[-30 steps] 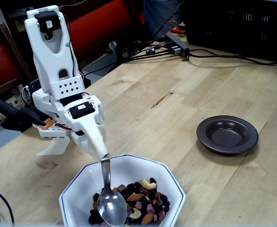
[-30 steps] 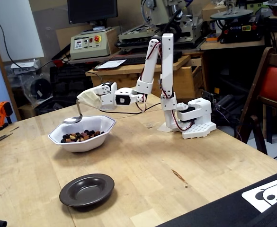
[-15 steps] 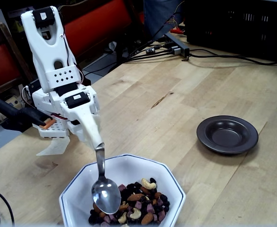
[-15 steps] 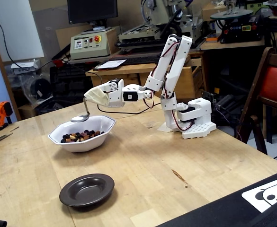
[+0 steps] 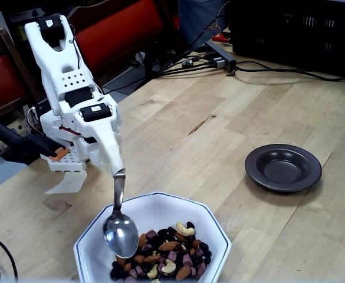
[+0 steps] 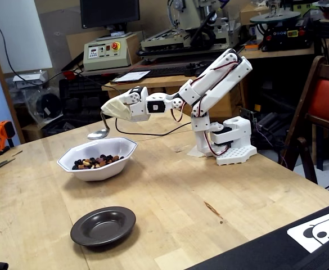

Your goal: Use spoon to transfer food from the white bowl to brown plate

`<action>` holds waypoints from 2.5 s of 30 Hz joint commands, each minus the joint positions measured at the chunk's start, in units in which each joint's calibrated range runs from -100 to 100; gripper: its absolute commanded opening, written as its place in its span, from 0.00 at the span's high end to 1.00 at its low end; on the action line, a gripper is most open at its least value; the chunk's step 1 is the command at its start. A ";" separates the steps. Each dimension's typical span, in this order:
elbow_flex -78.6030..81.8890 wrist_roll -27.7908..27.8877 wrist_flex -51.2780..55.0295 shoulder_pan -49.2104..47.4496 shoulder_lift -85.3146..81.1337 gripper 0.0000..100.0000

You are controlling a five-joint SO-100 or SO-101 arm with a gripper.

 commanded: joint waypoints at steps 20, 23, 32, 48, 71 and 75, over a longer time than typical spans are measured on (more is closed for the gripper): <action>-0.38 10.89 7.58 -7.94 -6.56 0.98; -0.38 13.28 7.58 -8.98 -6.05 0.98; 0.24 16.90 7.66 -9.57 -5.70 0.98; 3.60 13.97 7.43 -9.72 -5.70 0.97; -0.74 11.43 6.87 -9.72 4.74 0.97; -7.20 11.43 6.32 -9.72 12.01 0.97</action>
